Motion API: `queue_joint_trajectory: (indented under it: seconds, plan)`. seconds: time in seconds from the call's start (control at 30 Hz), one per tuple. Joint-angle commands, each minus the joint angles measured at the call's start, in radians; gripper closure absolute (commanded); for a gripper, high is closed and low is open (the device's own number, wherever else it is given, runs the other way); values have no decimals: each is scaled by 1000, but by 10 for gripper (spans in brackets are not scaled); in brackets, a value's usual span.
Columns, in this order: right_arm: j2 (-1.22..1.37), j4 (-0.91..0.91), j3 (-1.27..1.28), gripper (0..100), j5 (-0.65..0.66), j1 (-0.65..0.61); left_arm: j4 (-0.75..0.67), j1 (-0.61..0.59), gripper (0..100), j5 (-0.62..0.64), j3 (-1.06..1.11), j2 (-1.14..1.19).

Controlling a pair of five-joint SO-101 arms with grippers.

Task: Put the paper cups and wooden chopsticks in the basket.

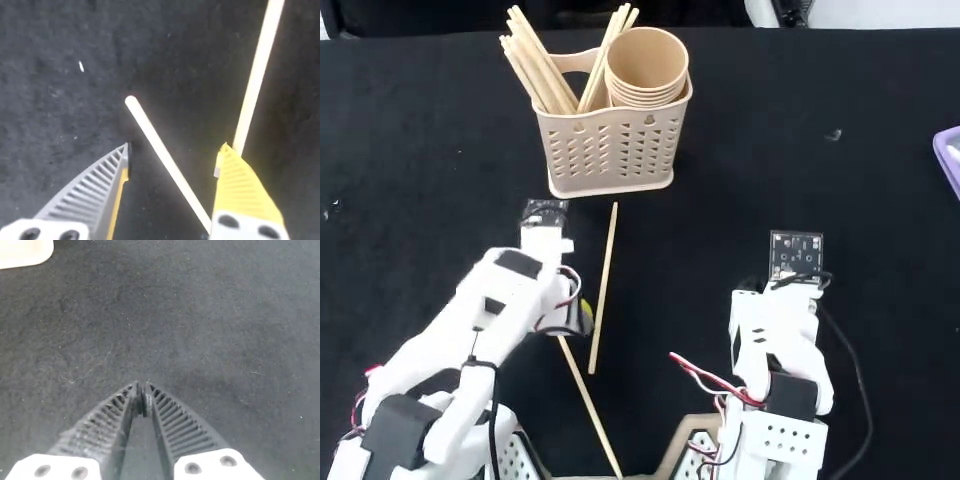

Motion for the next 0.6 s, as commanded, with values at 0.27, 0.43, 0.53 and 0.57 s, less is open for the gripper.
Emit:
queue_joint_trajectory:
  seconds: [0.27,0.43,0.53,0.57]
  plan:
    - [-25,-2,1,983,-6,-25,-137,-31,859,60,87,-17]
    - [-25,-5,10,983,-6,-29,-138,-30,938,60,84,-29]
    - [-25,-5,10,983,-6,-29,-138,-30,962,60,71,-29]
    - [-25,-5,10,983,-6,-29,-138,-30,970,60,62,-29]
